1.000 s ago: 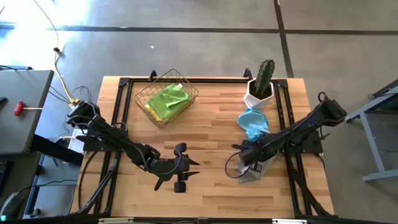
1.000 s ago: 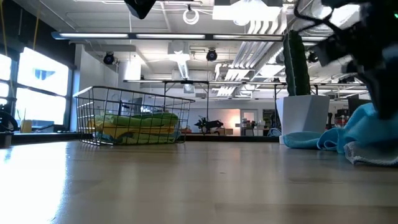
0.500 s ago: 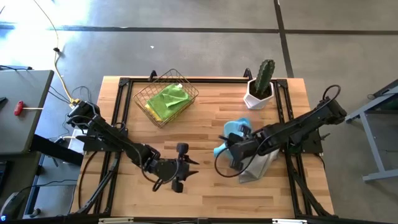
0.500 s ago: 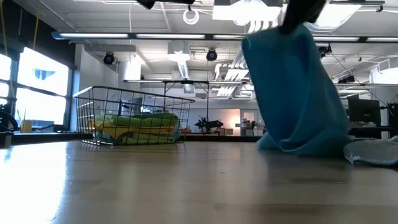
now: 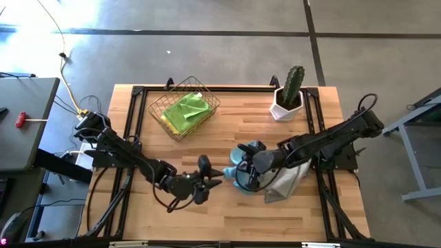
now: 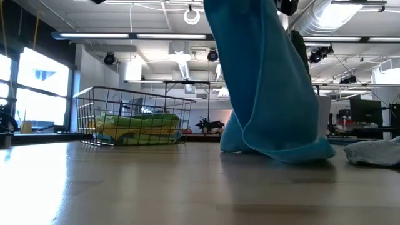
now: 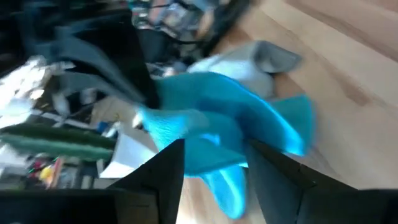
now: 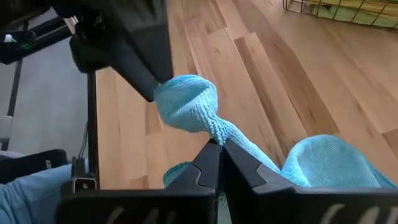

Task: Fold microfiber towels
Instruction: Fold the light blue microfiber towel

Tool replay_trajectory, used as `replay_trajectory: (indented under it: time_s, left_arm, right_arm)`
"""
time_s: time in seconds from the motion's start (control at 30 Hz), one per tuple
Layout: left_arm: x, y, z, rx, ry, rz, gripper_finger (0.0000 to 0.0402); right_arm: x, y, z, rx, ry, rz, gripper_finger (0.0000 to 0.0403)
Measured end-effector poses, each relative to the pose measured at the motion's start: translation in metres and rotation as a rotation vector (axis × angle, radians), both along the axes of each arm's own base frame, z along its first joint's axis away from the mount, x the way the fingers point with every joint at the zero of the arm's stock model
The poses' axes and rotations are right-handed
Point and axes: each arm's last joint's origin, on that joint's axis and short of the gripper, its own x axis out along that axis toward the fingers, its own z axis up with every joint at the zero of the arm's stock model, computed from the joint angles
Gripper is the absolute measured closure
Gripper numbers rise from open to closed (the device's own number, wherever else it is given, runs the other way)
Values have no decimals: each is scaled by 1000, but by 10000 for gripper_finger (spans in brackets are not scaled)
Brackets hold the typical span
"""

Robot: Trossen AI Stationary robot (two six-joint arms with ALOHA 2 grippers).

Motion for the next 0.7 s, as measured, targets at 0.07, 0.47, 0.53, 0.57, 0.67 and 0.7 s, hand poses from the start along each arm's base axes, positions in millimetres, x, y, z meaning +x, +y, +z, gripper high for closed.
replay_trajectory:
  time_s: [0.07, 0.47, 0.53, 0.57, 0.67, 0.7]
  left_arm:
    - [2, 2, 4, 1, -45, 41, 234]
    - [3, 3, 8, 68, -80, 96, 235]
    - [3, 3, 9, 64, -87, 96, 243]
    - [3, 4, 9, 66, -87, 99, 247]
    - [4, 5, 9, 88, -83, 108, 265]
    - [4, 6, 9, 94, -85, 112, 271]
  right_arm:
    - [1, -2, 0, 6, -5, -4, 403]
    - [5, -3, 4, 46, -42, 12, 403]
    - [5, -3, 4, 46, -44, 11, 403]
    - [6, -4, 4, 48, -49, 9, 403]
    - [8, -3, 6, 57, -74, 8, 403]
    - [8, -3, 7, 60, -83, 8, 403]
